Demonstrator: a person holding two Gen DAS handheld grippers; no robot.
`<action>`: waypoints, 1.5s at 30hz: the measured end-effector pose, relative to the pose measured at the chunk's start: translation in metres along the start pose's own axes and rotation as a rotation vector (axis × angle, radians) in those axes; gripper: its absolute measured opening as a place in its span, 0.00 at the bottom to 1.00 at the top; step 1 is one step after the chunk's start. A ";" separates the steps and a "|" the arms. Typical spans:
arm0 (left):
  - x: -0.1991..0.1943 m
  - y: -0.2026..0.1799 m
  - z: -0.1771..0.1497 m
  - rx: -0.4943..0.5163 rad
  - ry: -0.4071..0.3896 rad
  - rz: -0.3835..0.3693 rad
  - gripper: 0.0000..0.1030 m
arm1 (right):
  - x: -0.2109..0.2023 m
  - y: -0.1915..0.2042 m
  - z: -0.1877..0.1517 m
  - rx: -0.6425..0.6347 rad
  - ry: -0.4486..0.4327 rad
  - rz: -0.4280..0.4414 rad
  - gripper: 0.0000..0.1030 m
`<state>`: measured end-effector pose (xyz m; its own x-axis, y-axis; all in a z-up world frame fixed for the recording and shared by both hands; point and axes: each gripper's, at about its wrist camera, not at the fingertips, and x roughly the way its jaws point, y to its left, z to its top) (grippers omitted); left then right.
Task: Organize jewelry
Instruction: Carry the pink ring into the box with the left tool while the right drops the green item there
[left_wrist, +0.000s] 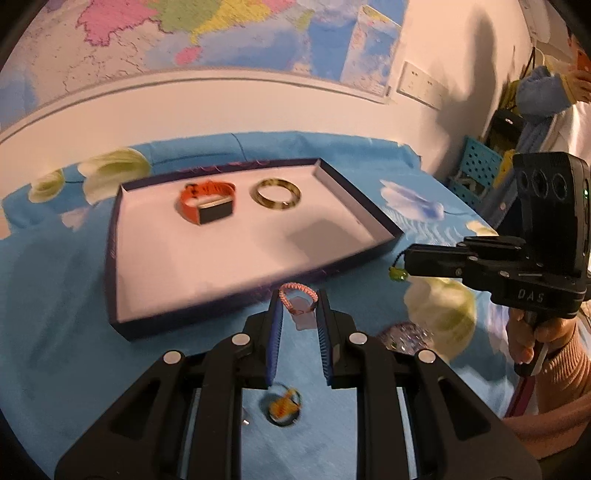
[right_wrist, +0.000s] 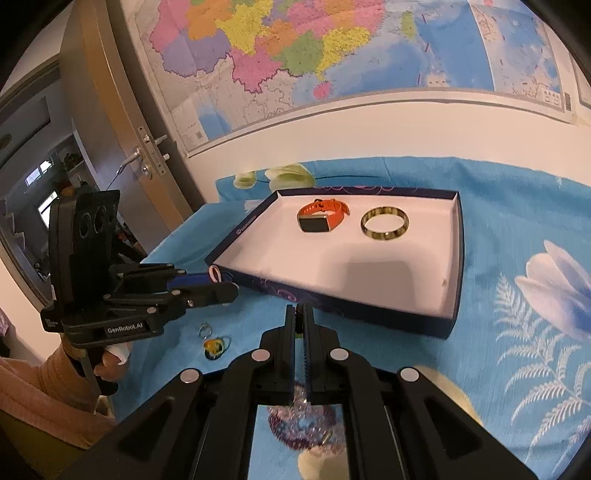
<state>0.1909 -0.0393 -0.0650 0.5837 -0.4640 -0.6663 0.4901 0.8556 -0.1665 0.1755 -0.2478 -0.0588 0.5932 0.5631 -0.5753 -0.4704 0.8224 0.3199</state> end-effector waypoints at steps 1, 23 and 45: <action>0.000 0.003 0.003 -0.002 -0.003 0.006 0.18 | 0.001 -0.001 0.002 -0.002 0.001 -0.001 0.03; 0.041 0.049 0.043 -0.048 0.030 0.119 0.18 | 0.057 -0.038 0.047 0.000 0.048 -0.102 0.03; 0.088 0.065 0.060 -0.052 0.117 0.170 0.19 | 0.111 -0.053 0.068 0.002 0.113 -0.164 0.03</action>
<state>0.3126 -0.0385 -0.0912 0.5742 -0.2845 -0.7677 0.3548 0.9315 -0.0799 0.3109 -0.2236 -0.0882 0.5846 0.4087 -0.7008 -0.3720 0.9027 0.2162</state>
